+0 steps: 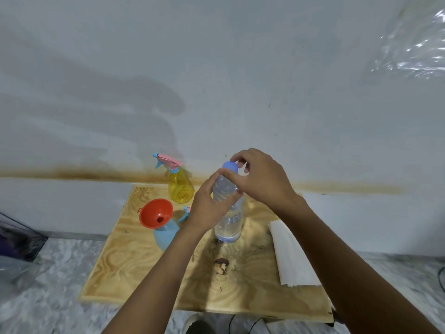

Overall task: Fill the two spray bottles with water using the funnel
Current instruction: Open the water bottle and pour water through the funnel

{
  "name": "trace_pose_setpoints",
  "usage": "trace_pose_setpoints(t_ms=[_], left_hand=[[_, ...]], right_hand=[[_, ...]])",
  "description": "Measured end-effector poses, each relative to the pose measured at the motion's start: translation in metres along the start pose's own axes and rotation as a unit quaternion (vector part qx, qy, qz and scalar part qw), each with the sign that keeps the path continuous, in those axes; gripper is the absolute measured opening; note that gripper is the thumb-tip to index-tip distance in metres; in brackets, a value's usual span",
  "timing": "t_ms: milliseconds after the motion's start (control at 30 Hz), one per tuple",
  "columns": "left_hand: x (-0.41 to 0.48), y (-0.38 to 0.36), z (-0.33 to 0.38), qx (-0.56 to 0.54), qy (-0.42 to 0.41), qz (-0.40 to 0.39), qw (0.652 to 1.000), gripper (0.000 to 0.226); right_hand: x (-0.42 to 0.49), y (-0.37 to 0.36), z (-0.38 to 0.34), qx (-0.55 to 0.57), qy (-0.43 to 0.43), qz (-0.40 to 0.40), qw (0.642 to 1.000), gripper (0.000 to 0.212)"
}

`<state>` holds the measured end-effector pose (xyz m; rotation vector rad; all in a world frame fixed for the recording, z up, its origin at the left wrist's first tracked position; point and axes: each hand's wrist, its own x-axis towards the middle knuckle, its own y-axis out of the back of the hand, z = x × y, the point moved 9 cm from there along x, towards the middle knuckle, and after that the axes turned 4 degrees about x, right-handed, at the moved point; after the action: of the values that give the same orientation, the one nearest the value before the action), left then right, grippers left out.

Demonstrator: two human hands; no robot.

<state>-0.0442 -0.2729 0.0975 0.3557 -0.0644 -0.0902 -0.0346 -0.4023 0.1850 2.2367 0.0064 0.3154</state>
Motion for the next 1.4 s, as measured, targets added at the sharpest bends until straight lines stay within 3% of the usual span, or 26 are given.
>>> trace_pose_setpoints(t_ms=[100,367,500,567,767,933,1067,1167,1400], left_hand=[[-0.001,0.001,-0.001,0.002,0.010,-0.004,1.000,0.062],[0.000,0.002,0.002,-0.006,0.013,-0.013,1.000,0.044],[0.002,0.001,-0.002,-0.006,0.023,-0.008,1.000,0.063],[0.001,0.000,-0.002,-0.008,0.023,-0.008,1.000,0.060],[0.000,0.000,-0.002,-0.018,0.020,-0.017,1.000,0.043],[0.003,-0.003,-0.002,-0.021,0.015,-0.015,1.000,0.044],[0.004,-0.001,-0.009,-0.016,0.026,-0.009,0.999,0.061],[0.003,0.000,-0.008,-0.017,0.026,-0.012,0.999,0.054],[0.004,0.001,-0.006,-0.029,0.017,-0.020,0.999,0.058]], right_hand=[[0.004,0.000,-0.006,-0.025,0.016,-0.004,1.000,0.041],[0.009,-0.009,-0.018,-0.070,0.073,-0.058,0.993,0.042],[0.012,-0.009,-0.017,-0.054,0.115,-0.136,0.983,0.035],[0.013,-0.008,-0.016,-0.029,0.112,-0.166,0.979,0.035],[0.021,-0.002,-0.010,-0.042,0.040,-0.100,0.993,0.041],[0.024,-0.008,-0.019,-0.082,0.084,-0.126,0.985,0.036],[0.024,-0.013,-0.026,-0.113,0.148,-0.197,0.963,0.036],[0.025,-0.011,-0.026,-0.093,0.186,-0.260,0.943,0.036],[0.035,-0.005,-0.011,-0.092,0.115,-0.241,0.959,0.059]])
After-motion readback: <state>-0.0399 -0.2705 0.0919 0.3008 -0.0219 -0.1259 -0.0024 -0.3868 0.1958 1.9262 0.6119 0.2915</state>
